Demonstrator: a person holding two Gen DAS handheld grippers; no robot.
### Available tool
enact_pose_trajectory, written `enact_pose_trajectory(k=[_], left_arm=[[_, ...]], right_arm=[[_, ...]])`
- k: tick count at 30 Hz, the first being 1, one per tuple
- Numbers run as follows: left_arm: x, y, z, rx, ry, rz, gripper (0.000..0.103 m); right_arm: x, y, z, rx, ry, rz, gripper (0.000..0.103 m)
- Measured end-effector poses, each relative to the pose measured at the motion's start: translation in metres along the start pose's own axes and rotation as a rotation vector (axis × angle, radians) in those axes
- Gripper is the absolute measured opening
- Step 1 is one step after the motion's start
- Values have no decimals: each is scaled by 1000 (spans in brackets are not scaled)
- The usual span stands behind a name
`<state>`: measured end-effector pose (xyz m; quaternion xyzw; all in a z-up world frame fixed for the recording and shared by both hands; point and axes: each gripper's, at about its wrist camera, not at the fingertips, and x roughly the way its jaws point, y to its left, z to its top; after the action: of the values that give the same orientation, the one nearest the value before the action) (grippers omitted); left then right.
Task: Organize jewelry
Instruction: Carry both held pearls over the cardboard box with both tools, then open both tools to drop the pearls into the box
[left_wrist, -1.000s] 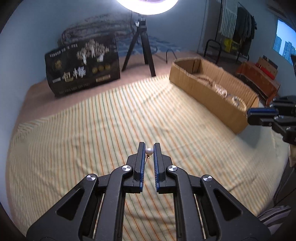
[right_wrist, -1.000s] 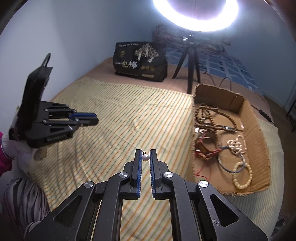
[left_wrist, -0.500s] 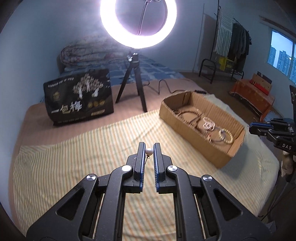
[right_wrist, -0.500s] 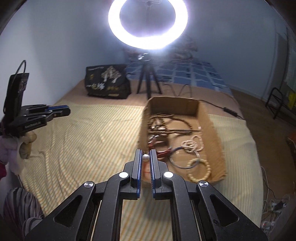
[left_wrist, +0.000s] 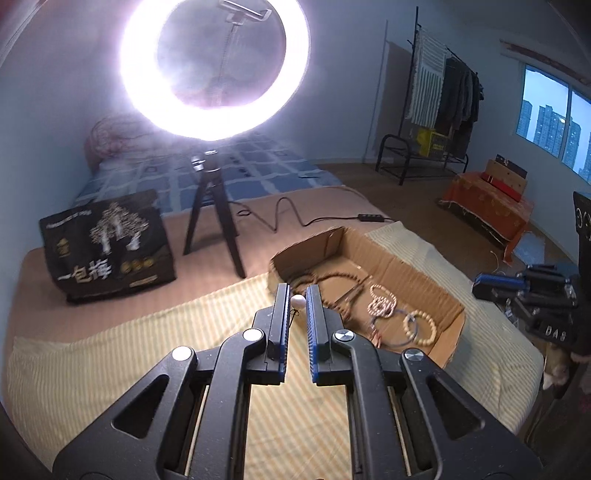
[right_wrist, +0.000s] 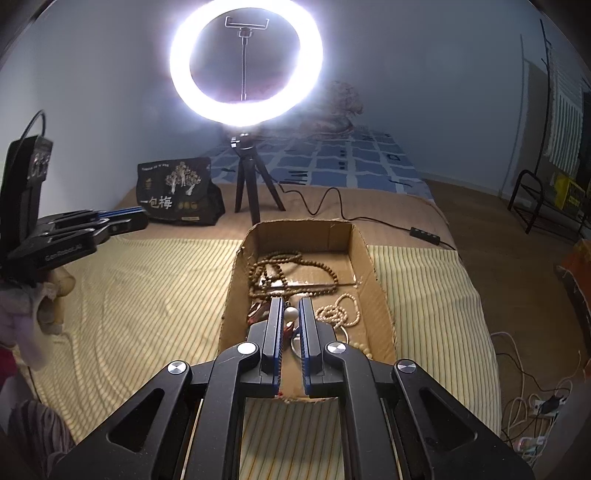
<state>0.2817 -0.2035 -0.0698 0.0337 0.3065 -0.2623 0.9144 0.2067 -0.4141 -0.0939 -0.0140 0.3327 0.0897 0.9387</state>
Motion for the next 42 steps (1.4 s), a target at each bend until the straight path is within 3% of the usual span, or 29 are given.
enact_pose_trajectory(k=[21, 37, 38, 40, 42], left_arm=[[86, -38, 39, -7, 34, -27, 7], [109, -57, 47, 27, 58, -32, 7], [110, -58, 48, 29, 58, -31, 9], [109, -58, 47, 32, 57, -30, 36], [107, -58, 47, 31, 39, -22, 47]], right_arm=[[43, -28, -1, 70, 61, 17, 7], [66, -40, -6, 106, 91, 25, 7], [67, -40, -5, 104, 94, 23, 7], [68, -39, -6, 99, 99, 14, 7], [69, -39, -7, 97, 103, 9, 15]])
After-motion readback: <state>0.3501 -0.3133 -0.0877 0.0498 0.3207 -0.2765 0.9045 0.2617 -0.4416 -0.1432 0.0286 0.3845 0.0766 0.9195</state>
